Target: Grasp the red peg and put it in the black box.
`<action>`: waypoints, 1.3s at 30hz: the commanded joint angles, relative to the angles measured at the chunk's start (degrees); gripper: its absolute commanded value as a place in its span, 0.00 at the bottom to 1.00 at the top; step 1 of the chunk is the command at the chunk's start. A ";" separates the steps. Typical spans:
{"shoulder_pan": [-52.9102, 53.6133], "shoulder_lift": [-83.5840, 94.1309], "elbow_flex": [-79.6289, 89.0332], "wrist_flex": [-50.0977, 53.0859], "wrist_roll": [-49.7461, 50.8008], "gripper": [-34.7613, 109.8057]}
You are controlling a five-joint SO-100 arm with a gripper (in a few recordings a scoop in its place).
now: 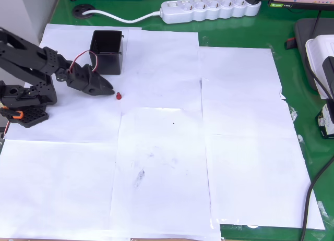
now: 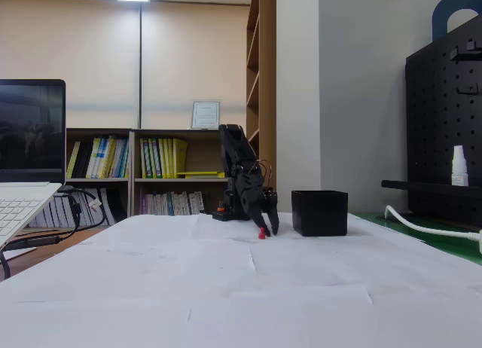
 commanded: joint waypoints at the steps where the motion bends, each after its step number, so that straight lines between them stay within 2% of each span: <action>1: 1.67 -0.53 0.97 0.88 -1.05 0.24; 12: 4.92 0.53 0.97 -0.62 -2.20 0.24; 19: 4.13 1.49 1.49 -3.52 -1.05 0.24; 39: 2.37 6.06 9.58 -3.43 2.46 0.24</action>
